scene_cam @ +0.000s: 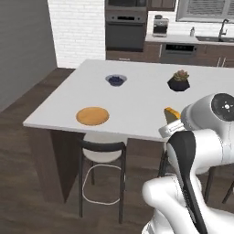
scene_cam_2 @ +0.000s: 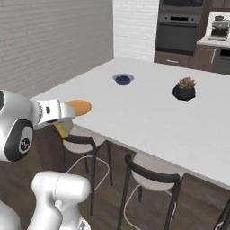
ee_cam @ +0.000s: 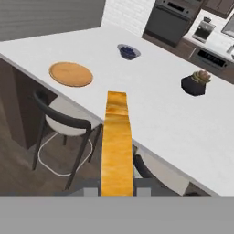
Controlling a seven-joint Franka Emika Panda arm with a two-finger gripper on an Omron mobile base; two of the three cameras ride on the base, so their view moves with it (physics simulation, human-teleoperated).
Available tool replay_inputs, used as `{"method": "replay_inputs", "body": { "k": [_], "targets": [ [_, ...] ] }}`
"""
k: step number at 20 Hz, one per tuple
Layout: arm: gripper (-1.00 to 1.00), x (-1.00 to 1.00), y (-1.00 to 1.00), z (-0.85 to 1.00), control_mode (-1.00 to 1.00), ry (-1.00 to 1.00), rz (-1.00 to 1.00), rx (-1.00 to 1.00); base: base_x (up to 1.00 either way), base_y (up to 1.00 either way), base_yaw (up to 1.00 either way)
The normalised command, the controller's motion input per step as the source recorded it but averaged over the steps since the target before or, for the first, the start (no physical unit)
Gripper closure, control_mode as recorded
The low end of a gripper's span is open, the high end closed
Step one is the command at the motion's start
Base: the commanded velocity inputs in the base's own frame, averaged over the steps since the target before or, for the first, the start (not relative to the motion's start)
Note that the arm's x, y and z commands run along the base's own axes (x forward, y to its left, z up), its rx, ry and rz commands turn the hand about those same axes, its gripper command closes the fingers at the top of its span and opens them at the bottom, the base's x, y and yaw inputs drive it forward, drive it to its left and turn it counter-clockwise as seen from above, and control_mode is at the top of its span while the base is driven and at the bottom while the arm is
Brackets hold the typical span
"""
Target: Start the toaster. Once the lever pops up, take the bread to the plate on the dining counter.
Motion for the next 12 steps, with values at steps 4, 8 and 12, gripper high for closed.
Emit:
{"method": "replay_inputs", "body": {
  "k": [4,8,12],
  "targets": [
    [1.0,0.0,0.0,0.0,1.0,0.0,0.0,0.0,0.28,0.9,-0.32],
    [1.0,0.0,0.0,0.0,1.0,0.0,0.0,0.0,0.3,0.82,-0.31],
    [1.0,0.0,0.0,0.0,1.0,0.0,0.0,0.0,0.34,0.72,-0.33]
  ]
}}
